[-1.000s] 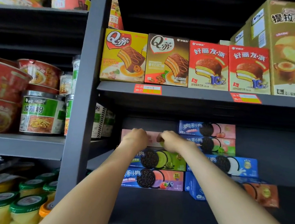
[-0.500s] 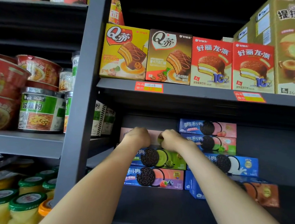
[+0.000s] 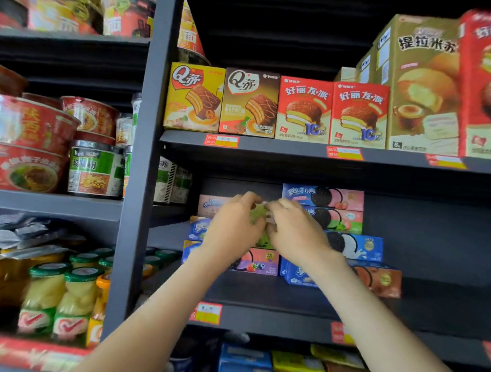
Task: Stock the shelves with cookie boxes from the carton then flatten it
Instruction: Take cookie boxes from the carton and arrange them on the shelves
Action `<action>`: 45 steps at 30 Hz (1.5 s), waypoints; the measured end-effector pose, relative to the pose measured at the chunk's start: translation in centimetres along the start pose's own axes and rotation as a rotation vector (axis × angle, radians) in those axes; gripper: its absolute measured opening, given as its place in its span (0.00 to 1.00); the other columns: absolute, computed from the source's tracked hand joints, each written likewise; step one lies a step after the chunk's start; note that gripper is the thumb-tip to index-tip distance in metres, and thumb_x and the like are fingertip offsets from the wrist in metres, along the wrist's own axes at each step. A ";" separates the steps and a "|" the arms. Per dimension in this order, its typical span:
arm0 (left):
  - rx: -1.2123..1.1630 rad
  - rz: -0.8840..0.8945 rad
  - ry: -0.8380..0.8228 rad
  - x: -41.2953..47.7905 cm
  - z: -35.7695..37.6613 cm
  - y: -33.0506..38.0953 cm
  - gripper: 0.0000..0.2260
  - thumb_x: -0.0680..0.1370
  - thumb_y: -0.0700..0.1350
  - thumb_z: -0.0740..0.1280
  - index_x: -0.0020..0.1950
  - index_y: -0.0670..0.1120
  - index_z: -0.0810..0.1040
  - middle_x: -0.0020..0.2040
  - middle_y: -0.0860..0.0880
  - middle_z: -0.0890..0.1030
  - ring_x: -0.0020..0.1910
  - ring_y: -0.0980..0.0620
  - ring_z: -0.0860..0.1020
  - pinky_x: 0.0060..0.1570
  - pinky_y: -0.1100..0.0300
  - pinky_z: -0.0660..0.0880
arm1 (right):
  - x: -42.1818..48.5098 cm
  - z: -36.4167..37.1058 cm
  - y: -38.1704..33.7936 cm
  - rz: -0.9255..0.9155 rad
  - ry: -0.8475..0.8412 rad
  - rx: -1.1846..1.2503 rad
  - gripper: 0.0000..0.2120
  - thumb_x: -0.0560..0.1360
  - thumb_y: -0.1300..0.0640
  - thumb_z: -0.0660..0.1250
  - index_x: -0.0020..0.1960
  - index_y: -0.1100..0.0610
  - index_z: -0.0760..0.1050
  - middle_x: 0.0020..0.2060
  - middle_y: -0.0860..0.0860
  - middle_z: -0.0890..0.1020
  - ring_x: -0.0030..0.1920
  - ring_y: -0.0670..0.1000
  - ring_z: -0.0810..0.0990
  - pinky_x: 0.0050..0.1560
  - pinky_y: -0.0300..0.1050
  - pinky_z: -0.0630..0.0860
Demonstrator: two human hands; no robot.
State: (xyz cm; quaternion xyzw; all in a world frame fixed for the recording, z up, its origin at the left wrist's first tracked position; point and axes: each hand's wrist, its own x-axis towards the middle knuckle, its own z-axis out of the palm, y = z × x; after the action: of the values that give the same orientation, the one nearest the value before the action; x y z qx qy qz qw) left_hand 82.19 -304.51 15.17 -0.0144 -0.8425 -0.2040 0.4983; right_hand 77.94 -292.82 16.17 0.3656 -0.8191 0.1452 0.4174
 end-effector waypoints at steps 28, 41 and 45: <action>-0.004 -0.694 -1.134 -66.6 23.2 0.4 0.12 0.78 0.43 0.62 0.60 0.47 0.77 0.56 0.45 0.81 0.54 0.43 0.79 0.49 0.53 0.75 | -68.1 21.9 2.6 0.215 -1.055 0.517 0.20 0.76 0.59 0.66 0.67 0.59 0.70 0.62 0.55 0.74 0.65 0.56 0.70 0.62 0.47 0.66; 0.077 -0.990 -1.541 -100.8 35.2 -7.5 0.09 0.81 0.45 0.55 0.55 0.44 0.72 0.50 0.42 0.79 0.46 0.43 0.78 0.39 0.55 0.73 | -101.7 38.0 0.0 1.124 -1.370 0.524 0.14 0.79 0.55 0.64 0.63 0.59 0.72 0.57 0.54 0.77 0.55 0.53 0.76 0.48 0.44 0.74; 0.041 -1.043 -1.460 -106.0 40.4 -8.6 0.16 0.81 0.43 0.57 0.69 0.46 0.64 0.63 0.42 0.73 0.57 0.42 0.75 0.46 0.51 0.74 | -105.6 44.0 -1.6 1.331 -1.215 0.566 0.23 0.80 0.55 0.61 0.73 0.55 0.62 0.69 0.52 0.68 0.67 0.51 0.69 0.54 0.39 0.67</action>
State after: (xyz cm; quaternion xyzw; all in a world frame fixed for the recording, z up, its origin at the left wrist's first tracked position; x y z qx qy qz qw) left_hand 99.89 -278.92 -94.20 0.2528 -0.8526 -0.3295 -0.3172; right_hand 94.26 -267.35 -94.17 -0.0765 -0.8711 0.3318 -0.3539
